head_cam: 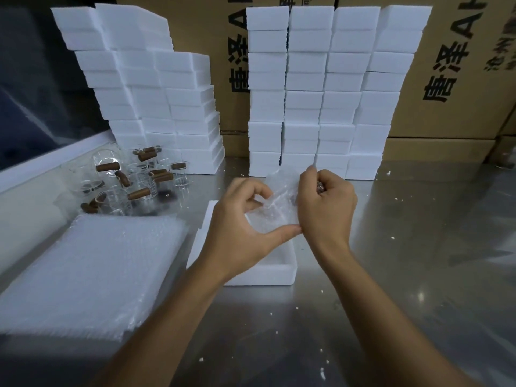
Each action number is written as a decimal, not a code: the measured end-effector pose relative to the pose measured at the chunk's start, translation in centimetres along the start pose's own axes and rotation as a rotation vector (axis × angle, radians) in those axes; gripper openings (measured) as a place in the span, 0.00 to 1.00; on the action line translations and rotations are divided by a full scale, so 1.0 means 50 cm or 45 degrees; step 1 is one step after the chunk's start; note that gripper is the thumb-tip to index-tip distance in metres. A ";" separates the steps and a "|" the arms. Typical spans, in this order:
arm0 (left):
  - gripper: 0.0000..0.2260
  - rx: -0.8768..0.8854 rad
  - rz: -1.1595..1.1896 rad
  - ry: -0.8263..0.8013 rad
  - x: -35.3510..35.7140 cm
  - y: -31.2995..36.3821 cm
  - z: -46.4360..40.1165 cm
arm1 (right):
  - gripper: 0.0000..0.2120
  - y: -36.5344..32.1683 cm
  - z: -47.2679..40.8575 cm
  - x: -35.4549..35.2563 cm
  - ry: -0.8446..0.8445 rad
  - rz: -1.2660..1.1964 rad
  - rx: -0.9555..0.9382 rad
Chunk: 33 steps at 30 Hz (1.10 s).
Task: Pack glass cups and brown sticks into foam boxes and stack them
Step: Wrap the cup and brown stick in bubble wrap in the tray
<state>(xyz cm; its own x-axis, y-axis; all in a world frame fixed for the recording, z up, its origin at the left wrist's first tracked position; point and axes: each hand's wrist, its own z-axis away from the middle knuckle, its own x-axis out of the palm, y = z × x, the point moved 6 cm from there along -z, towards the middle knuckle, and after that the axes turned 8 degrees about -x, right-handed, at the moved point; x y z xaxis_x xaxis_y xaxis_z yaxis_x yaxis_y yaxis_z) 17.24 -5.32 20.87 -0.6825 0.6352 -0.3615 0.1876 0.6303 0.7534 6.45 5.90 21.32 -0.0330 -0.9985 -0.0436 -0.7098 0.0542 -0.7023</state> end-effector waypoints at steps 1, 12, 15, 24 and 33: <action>0.24 -0.042 0.003 -0.032 0.001 -0.004 0.000 | 0.25 -0.002 -0.001 0.000 0.005 -0.013 -0.011; 0.23 0.016 -0.277 0.151 -0.004 -0.011 -0.001 | 0.22 0.008 -0.004 0.029 -0.247 -0.267 0.083; 0.24 -0.069 -0.071 0.356 -0.020 -0.017 -0.005 | 0.23 0.013 0.004 0.053 -0.387 -0.483 0.258; 0.15 -0.414 0.155 0.085 -0.010 -0.065 -0.015 | 0.01 0.014 0.015 0.057 -0.638 -0.569 0.420; 0.29 -0.333 -0.048 0.050 -0.018 -0.061 -0.015 | 0.20 -0.031 0.043 0.086 -0.962 -0.274 0.009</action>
<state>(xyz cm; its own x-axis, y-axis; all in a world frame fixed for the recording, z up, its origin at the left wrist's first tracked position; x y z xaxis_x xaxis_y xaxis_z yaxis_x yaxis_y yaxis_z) 16.75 -8.14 19.28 -0.7136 0.5925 -0.3739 -0.0236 0.5130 0.8581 8.91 1.54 20.69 0.5939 -0.7114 -0.3758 -0.6419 -0.1374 -0.7544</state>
